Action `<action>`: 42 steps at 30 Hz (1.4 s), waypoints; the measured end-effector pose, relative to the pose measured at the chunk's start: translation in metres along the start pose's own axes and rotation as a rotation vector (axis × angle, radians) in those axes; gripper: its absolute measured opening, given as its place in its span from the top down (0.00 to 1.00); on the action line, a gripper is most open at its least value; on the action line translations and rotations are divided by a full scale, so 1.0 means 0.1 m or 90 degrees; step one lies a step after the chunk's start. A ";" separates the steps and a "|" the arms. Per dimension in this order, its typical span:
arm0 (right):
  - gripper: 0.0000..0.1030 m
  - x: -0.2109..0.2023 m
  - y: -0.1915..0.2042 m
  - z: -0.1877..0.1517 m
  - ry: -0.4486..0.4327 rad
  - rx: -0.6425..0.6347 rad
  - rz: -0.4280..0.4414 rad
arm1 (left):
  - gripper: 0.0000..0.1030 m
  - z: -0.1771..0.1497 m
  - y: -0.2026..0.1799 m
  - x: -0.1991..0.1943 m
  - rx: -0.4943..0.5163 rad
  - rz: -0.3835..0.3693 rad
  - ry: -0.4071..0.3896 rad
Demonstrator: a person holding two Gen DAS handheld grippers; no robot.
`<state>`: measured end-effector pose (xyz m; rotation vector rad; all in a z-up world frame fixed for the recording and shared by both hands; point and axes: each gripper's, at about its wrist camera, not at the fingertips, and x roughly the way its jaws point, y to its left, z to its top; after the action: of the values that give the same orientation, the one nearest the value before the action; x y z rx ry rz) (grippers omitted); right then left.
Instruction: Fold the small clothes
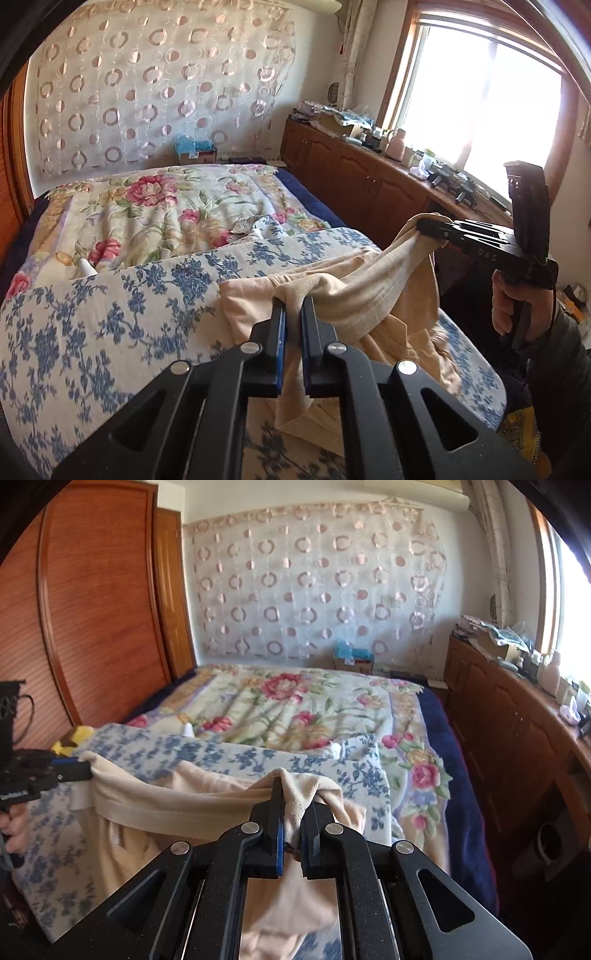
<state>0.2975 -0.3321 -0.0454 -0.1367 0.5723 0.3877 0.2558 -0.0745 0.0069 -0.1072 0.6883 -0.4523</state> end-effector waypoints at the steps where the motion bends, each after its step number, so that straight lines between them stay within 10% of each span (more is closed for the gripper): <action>1: 0.97 0.11 -0.05 0.02 0.009 -0.001 -0.005 | 0.95 0.03 0.03 0.10 -0.001 0.004 0.007; 6: 0.95 0.77 -0.27 -0.03 0.079 0.022 -0.020 | 0.93 0.04 0.17 0.45 0.001 0.002 0.059; 11: 0.55 0.84 -0.24 -0.17 0.097 0.011 -0.052 | 0.56 -0.02 0.22 0.30 0.018 0.014 0.036; 14: 0.54 0.56 -0.18 -0.23 0.069 0.006 -0.075 | 0.47 -0.07 0.27 0.12 0.011 0.005 0.025; 24: 0.54 -0.45 0.59 -0.81 0.079 -0.008 0.025 | 0.46 -0.41 0.25 -0.48 0.011 0.021 -0.005; 42: 0.55 -0.38 1.51 -1.70 0.191 -0.048 0.094 | 0.45 -0.86 0.18 -0.90 -0.001 0.022 -0.009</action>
<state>0.1232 -0.2448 -0.1695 -0.2280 0.8670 0.5374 0.1469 -0.0143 -0.0111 -0.0994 0.6751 -0.4177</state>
